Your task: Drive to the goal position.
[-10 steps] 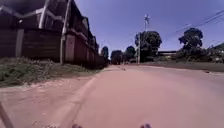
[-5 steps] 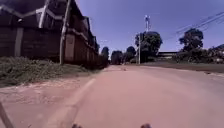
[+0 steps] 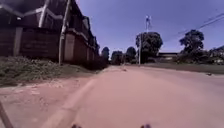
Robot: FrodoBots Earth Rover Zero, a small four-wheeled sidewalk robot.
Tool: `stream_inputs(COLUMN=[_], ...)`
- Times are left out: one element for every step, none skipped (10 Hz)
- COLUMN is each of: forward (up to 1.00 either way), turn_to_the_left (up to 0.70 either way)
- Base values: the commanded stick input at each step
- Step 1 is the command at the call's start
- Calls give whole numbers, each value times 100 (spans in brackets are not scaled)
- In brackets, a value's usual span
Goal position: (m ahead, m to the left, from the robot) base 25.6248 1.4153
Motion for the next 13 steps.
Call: stream_inputs(forward=[30,30,30,30,30,30,30,30,30,30,30,30,30], turn_to_the_left=[0,0,0,0,0,0,0,0,0,0,0,0,0])
